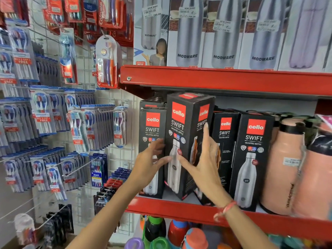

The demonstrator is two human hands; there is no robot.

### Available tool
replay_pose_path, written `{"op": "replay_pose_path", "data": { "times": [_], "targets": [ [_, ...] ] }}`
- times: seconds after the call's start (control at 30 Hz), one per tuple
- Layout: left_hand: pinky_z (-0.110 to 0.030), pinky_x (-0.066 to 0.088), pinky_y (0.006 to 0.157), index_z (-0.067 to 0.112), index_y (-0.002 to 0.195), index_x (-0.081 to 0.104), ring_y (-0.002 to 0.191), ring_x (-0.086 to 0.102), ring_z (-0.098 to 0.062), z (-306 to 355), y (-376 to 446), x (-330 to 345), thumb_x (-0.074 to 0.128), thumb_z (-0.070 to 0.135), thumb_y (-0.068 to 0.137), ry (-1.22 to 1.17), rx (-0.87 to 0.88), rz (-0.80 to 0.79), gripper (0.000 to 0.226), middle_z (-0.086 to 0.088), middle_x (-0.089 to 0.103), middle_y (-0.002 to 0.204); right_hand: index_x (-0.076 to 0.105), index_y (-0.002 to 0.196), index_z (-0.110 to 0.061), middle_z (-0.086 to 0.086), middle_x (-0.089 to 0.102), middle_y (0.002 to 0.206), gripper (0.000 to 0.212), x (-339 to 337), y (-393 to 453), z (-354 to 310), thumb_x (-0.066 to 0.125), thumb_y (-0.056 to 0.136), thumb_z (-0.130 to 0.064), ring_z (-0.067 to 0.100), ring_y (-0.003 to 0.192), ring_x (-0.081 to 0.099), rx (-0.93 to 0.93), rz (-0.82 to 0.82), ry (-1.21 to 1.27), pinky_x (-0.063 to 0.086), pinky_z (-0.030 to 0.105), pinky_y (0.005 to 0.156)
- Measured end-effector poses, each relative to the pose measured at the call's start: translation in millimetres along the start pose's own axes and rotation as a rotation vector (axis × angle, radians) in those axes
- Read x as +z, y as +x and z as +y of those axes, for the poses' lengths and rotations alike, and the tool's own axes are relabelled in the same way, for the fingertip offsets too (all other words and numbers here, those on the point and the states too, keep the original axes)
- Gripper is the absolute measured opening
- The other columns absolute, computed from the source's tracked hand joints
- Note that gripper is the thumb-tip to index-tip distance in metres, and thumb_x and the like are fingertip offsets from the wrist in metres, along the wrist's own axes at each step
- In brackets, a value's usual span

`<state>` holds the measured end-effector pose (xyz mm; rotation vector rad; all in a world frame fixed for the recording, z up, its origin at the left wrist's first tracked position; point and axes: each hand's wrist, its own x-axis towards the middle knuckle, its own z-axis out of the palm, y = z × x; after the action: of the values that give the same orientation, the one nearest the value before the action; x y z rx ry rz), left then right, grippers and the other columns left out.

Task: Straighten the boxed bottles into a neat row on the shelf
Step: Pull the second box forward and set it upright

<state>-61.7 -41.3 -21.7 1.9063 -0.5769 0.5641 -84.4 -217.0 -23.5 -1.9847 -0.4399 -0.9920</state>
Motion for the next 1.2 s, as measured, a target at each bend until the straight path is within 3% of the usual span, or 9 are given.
{"op": "replay_pose_path", "data": {
  "times": [0.07, 0.13, 0.23, 0.37, 0.57, 0.7, 0.9, 1.07, 1.2],
  "targets": [
    [-0.027, 0.052, 0.091, 0.024, 0.133, 0.045, 0.110, 0.060, -0.007, 6.3, 0.5, 1.3, 0.075, 0.031, 0.081, 0.035, 0.009, -0.091, 0.060, 0.015, 0.062, 0.118, -0.011, 0.144, -0.058, -0.023, 0.025, 0.140, 0.110, -20.3, 5.6, 2.0, 0.073, 0.075, -0.053, -0.001, 0.135, 0.029, -0.024, -0.115, 0.098, 0.025, 0.021, 0.107],
    [-0.026, 0.051, 0.093, 0.023, 0.132, 0.044, 0.112, 0.061, -0.006, 10.7, 0.9, 6.4, 0.076, 0.028, 0.081, 0.006, 0.015, -0.158, 0.061, 0.012, 0.065, 0.121, -0.007, 0.144, -0.061, -0.041, 0.021, 0.141, 0.108, -32.6, 9.8, 6.1, 0.074, 0.072, -0.057, -0.004, 0.139, 0.026, 0.001, -0.214, 0.181, 0.027, 0.039, 0.114],
    [-0.015, 0.048, 0.089, 0.019, 0.136, 0.042, 0.109, 0.062, -0.006, 12.9, -0.8, 18.9, 0.077, 0.020, 0.080, -0.035, 0.019, -0.071, 0.066, 0.011, 0.066, 0.119, -0.004, 0.147, -0.057, -0.033, 0.017, 0.154, 0.102, -35.5, 17.1, 10.4, 0.073, 0.081, -0.042, 0.002, 0.146, 0.020, 0.022, -0.347, 0.252, 0.021, 0.050, 0.119],
    [-0.041, 0.046, 0.102, 0.020, 0.147, 0.030, 0.118, 0.059, -0.021, 9.4, 1.0, 42.8, 0.072, 0.016, 0.085, 0.018, -0.055, 0.083, 0.074, -0.002, 0.063, 0.129, -0.011, 0.150, -0.044, -0.040, 0.033, 0.140, 0.094, -23.1, 29.5, 14.1, 0.056, 0.094, -0.010, -0.011, 0.133, 0.034, 0.106, -0.407, 0.163, 0.022, 0.039, 0.120],
    [-0.032, 0.045, 0.085, 0.024, 0.149, 0.023, 0.114, 0.058, -0.031, -1.4, 15.6, 60.9, 0.068, 0.010, 0.087, 0.146, -0.073, 0.128, 0.078, -0.007, 0.063, 0.129, -0.014, 0.152, -0.033, -0.004, 0.034, 0.155, 0.094, -4.3, 32.0, 22.9, 0.052, 0.093, 0.000, -0.002, 0.128, 0.033, 0.204, -0.281, 0.057, 0.020, -0.010, 0.087],
    [-0.027, 0.039, 0.072, 0.020, 0.148, 0.024, 0.103, 0.065, -0.033, -4.3, 17.0, 73.4, 0.067, 0.006, 0.086, 0.209, -0.096, 0.173, 0.076, -0.014, 0.069, 0.118, -0.014, 0.152, -0.030, -0.001, 0.032, 0.157, 0.093, 2.4, 28.4, 32.6, 0.051, 0.094, 0.001, 0.009, 0.137, 0.035, 0.219, -0.259, 0.029, 0.021, 0.003, 0.095],
    [-0.038, 0.048, 0.081, 0.013, 0.148, 0.025, 0.105, 0.063, -0.037, -8.7, 21.6, 78.0, 0.068, 0.011, 0.087, 0.297, -0.127, 0.138, 0.074, -0.018, 0.067, 0.118, -0.007, 0.154, -0.028, 0.001, 0.030, 0.158, 0.089, 6.8, 24.3, 32.4, 0.054, 0.094, -0.003, 0.016, 0.141, 0.035, 0.213, -0.187, -0.071, 0.025, 0.018, 0.104],
    [-0.030, 0.039, 0.060, 0.014, 0.153, 0.014, 0.076, 0.062, -0.029, -9.1, 17.9, 71.2, 0.063, 0.008, 0.090, 0.554, -0.063, 0.164, 0.079, -0.013, 0.064, 0.087, 0.044, 0.145, -0.015, 0.006, 0.060, 0.130, 0.056, -13.3, 10.5, 22.9, 0.059, 0.091, -0.009, 0.021, 0.112, 0.063, -0.006, 0.096, -0.300, 0.051, 0.041, 0.098],
    [-0.042, 0.054, 0.066, 0.015, 0.148, 0.028, 0.088, 0.067, -0.033, 0.4, 8.1, 67.0, 0.062, 0.012, 0.091, 0.529, 0.037, 0.221, 0.066, -0.012, 0.062, 0.123, 0.050, 0.136, -0.004, 0.018, 0.053, 0.129, 0.055, -37.1, 7.0, 30.4, 0.067, 0.084, -0.014, 0.033, 0.115, 0.051, 0.017, 0.382, -0.453, 0.034, 0.030, 0.101]
  ]
}}
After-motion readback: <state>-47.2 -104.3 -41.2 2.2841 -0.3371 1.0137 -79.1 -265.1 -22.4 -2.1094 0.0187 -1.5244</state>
